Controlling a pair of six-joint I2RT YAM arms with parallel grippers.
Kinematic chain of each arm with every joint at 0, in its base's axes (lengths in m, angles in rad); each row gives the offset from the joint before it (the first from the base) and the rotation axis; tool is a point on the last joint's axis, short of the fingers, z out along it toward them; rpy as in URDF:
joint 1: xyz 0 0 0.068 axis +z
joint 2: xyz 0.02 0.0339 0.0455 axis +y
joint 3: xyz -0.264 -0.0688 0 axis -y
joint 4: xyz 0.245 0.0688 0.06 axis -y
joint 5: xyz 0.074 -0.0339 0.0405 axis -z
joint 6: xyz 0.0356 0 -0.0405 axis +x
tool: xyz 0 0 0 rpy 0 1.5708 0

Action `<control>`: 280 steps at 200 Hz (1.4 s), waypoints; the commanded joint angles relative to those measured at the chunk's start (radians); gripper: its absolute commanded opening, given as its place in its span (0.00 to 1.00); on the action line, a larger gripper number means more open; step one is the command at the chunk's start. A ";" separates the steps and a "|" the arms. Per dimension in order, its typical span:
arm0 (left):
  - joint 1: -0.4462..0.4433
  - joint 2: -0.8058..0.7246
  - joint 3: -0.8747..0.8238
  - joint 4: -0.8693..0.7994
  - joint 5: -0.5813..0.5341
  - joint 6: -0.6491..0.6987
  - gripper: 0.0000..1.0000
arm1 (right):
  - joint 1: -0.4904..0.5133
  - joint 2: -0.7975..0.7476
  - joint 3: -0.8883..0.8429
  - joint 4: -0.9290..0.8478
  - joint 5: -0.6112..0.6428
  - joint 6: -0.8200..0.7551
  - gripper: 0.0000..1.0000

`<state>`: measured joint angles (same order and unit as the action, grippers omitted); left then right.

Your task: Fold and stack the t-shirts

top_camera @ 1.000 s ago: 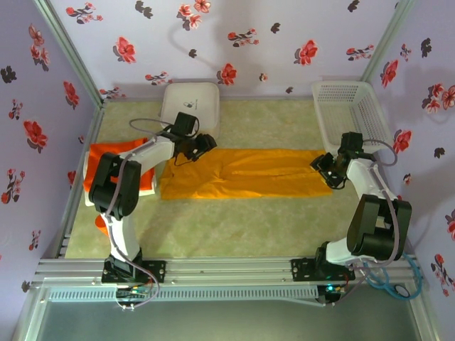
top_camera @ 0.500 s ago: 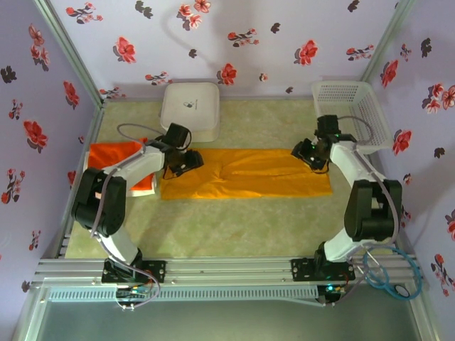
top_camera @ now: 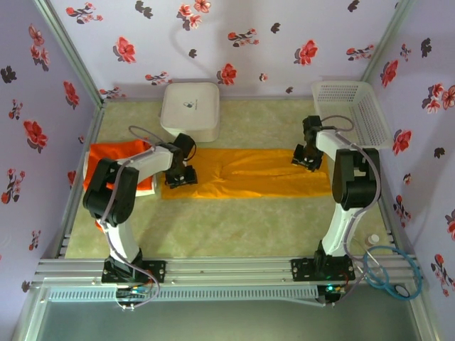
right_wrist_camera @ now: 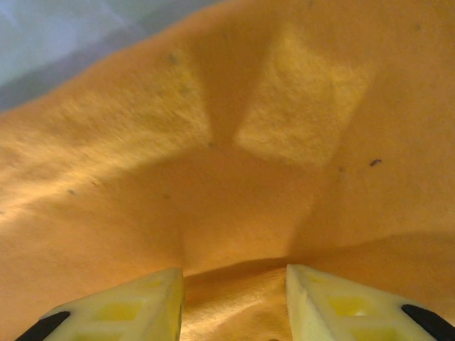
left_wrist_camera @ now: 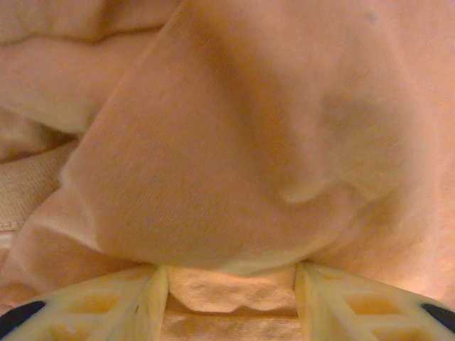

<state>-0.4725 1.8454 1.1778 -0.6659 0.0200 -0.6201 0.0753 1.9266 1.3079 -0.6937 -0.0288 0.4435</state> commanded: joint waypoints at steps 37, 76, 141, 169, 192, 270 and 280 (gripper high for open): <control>-0.024 0.144 0.132 -0.058 0.022 0.061 0.48 | 0.068 -0.013 -0.078 -0.128 0.010 -0.035 0.42; -0.063 0.191 0.210 -0.069 0.051 0.067 0.47 | 0.149 -0.153 -0.209 -0.200 -0.098 -0.033 0.43; -0.183 0.382 0.480 -0.113 0.139 0.101 0.46 | 0.372 -0.366 -0.379 -0.270 -0.176 0.095 0.44; -0.205 0.485 0.653 -0.165 0.155 0.127 0.46 | 0.489 -0.402 -0.444 -0.212 -0.235 0.198 0.44; -0.215 0.567 0.790 -0.211 0.165 0.160 0.45 | 0.571 -0.403 -0.478 -0.160 -0.248 0.261 0.43; -0.205 0.762 1.182 -0.309 0.179 0.215 0.47 | 0.523 -0.473 -0.271 -0.213 -0.033 0.204 0.46; -0.200 0.767 1.214 -0.313 0.179 0.217 0.47 | 0.500 -0.460 -0.227 -0.203 0.000 0.182 0.46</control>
<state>-0.6842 2.5549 2.3180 -0.9146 0.1890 -0.4412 0.6235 1.4700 0.9886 -0.8982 -0.1448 0.6651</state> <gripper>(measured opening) 0.471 0.457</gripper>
